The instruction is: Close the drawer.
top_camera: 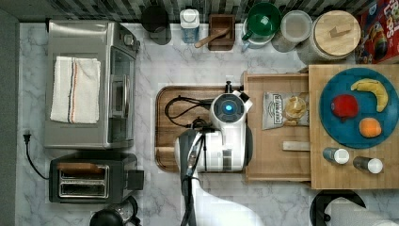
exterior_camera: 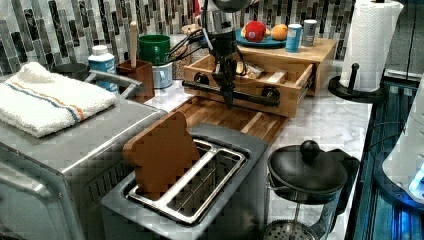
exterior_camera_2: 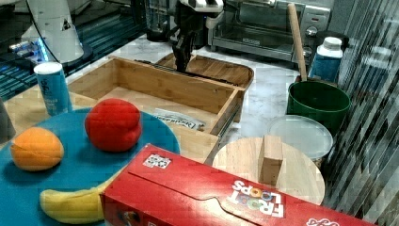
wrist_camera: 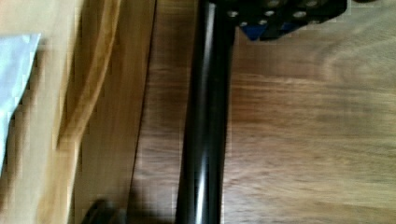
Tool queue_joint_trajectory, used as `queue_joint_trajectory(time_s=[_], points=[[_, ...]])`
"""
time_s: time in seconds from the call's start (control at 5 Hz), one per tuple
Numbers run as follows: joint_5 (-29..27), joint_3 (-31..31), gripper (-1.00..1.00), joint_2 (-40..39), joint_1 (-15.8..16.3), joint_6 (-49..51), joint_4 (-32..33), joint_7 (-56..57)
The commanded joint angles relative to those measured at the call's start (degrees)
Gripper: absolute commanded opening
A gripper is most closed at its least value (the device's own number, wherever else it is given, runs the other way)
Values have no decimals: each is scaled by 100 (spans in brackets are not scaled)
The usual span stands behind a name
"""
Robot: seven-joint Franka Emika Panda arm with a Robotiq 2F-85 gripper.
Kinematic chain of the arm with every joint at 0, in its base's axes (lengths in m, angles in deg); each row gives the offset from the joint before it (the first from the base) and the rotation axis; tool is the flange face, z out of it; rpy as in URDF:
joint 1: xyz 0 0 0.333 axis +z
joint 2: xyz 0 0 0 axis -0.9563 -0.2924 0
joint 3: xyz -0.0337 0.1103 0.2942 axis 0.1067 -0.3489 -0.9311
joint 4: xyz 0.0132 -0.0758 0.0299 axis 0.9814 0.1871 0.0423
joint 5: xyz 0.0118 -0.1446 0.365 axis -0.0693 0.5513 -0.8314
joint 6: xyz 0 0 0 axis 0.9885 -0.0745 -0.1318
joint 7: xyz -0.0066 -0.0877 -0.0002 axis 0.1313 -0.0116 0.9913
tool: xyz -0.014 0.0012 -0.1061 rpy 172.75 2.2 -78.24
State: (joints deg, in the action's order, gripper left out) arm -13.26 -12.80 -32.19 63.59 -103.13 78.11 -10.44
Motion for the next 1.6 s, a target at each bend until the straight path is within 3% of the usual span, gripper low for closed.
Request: queue_joint_trajectory(time_s=[0.2, 1.0, 1.2, 1.6], points=[[-311, 429, -100, 76, -807, -94, -700, 1329], [-152, 1176, -100, -199, -1391, -477, -1249, 2093], [162, 1274, -100, -368, -1623, -800, -1481, 2539], [-30, 1489, -100, -854, -1799, -1224, -2006, 3260]])
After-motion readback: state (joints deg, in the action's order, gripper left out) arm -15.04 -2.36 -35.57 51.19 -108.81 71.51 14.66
